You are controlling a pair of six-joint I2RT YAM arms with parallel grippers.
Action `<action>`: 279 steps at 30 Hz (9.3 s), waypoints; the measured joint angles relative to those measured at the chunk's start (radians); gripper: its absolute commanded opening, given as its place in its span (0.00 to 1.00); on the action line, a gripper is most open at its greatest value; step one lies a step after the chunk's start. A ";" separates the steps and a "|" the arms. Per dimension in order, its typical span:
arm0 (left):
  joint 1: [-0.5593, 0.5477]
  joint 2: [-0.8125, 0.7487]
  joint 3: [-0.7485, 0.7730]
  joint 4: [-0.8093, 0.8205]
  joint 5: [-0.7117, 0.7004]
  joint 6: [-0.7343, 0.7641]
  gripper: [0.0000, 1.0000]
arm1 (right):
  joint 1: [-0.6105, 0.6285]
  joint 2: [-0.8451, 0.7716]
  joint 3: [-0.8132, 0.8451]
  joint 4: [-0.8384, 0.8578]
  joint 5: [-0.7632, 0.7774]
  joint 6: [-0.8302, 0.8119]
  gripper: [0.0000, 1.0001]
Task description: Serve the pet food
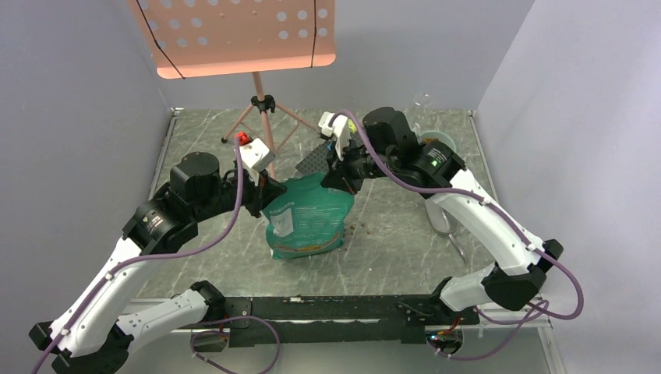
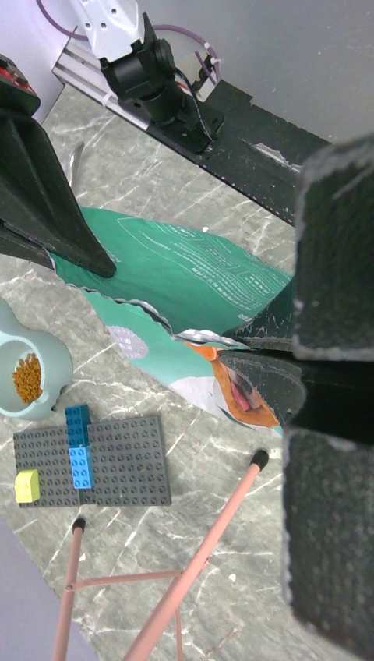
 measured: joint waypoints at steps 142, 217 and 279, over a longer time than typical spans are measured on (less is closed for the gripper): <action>0.018 -0.179 -0.003 -0.111 -0.048 -0.151 0.73 | -0.019 0.147 0.036 0.292 0.241 0.112 0.00; -0.088 0.218 0.327 -0.420 -0.563 -0.878 0.00 | 0.306 -0.116 -0.107 0.222 0.583 0.291 1.00; 0.167 0.436 0.540 -0.137 -0.159 -0.347 0.96 | 0.004 0.000 -0.095 0.117 -0.075 0.043 0.00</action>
